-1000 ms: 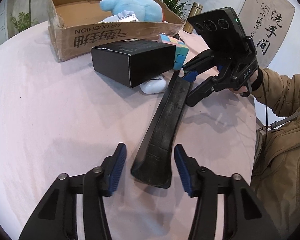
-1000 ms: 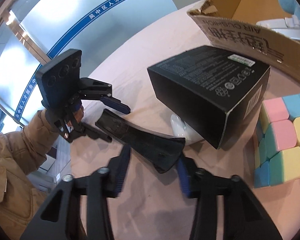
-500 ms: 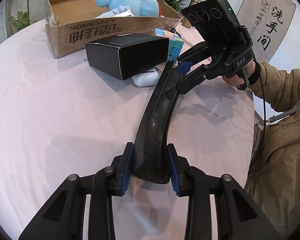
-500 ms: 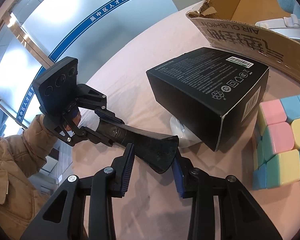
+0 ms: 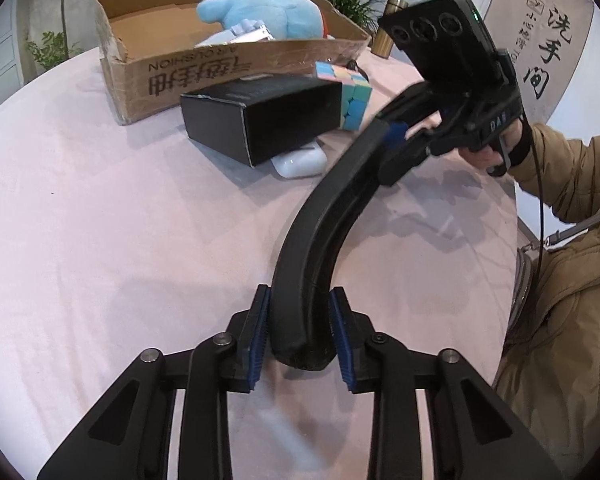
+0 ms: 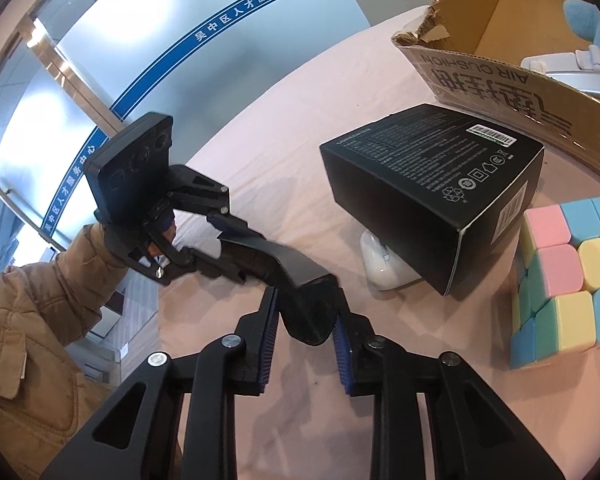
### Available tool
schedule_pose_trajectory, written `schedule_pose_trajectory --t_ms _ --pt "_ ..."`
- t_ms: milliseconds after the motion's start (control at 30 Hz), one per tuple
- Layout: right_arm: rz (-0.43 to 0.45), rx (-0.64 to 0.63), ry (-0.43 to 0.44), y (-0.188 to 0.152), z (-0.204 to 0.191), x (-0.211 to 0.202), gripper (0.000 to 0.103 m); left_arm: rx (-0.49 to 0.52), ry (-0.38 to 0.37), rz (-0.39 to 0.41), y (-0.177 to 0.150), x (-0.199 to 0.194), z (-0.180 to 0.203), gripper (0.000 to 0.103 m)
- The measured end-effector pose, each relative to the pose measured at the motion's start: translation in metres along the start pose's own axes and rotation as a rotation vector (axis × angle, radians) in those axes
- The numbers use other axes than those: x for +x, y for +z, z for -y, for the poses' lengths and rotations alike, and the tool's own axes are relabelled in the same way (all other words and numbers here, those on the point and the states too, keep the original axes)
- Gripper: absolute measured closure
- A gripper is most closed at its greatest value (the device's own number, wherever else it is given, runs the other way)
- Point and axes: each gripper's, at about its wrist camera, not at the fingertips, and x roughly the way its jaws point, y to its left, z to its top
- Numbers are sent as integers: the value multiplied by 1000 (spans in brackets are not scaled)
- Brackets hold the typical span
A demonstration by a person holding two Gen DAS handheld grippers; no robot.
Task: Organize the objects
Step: 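Close the left tool on the end of the black strap, then lift the black strap with the left tool and carry it over the box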
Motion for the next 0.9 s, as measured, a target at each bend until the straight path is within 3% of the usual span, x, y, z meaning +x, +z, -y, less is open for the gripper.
schedule_pose_trajectory --t_ms 33,67,900 --pt "-2 -1 4 -1 0 0 85 0 6 4 1 -2 -1 79" --pt "-6 -5 8 -2 -1 0 87 -4 7 6 1 -2 -1 86" --pt "71 -57 -22 -13 -10 -21 89 30 92 35 26 -1 5 88"
